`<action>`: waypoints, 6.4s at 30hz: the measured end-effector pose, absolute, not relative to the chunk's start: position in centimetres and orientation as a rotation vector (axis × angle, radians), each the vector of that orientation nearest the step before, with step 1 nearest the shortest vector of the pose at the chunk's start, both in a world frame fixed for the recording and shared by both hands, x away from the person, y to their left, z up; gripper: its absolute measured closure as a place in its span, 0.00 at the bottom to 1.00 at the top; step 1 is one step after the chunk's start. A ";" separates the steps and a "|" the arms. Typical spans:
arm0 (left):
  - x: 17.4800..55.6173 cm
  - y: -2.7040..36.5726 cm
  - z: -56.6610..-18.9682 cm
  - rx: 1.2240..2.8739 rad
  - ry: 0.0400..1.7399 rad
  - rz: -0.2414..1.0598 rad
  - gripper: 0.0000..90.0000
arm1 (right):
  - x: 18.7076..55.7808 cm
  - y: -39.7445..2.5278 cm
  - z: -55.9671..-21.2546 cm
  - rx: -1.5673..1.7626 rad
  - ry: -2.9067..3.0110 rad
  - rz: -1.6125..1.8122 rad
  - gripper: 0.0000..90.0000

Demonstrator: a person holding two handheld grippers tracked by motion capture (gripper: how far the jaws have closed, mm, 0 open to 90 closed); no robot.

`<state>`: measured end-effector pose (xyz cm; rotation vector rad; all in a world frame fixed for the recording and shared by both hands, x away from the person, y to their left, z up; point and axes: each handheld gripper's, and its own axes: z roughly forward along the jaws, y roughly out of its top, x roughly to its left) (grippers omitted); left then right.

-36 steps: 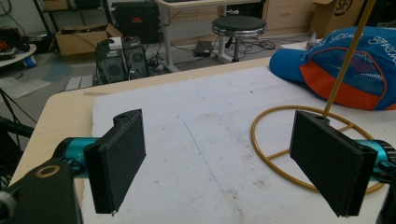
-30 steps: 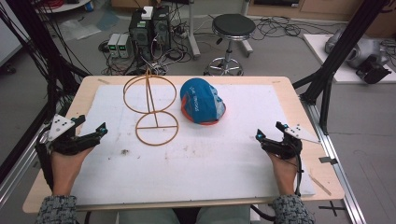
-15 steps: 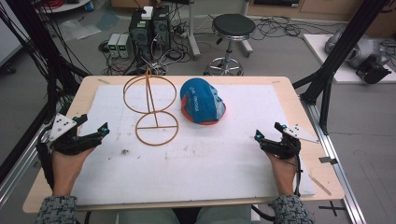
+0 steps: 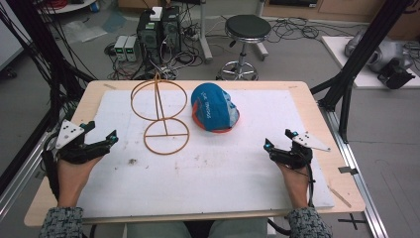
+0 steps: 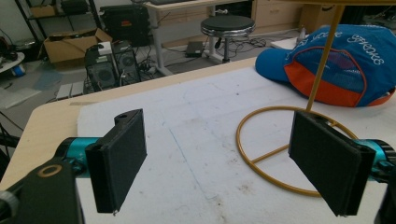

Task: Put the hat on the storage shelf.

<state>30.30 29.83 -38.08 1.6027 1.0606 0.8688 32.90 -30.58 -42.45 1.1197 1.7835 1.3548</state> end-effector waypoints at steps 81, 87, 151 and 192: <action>30.4 29.8 -37.2 1.602 1.033 0.868 0.22 | 49.2 -15.3 -34.9 1.216 1.845 1.527 0.97; 30.3 29.9 -37.0 1.598 1.028 0.870 0.22 | 50.0 -14.6 -33.0 1.237 1.818 1.568 0.98; 30.0 30.6 -36.2 1.570 1.017 0.877 0.22 | 44.9 -3.4 -13.6 0.814 1.733 1.900 0.98; 29.9 31.0 -36.2 1.563 1.031 0.886 0.22 | 40.7 -4.2 -20.6 0.807 2.149 1.816 0.97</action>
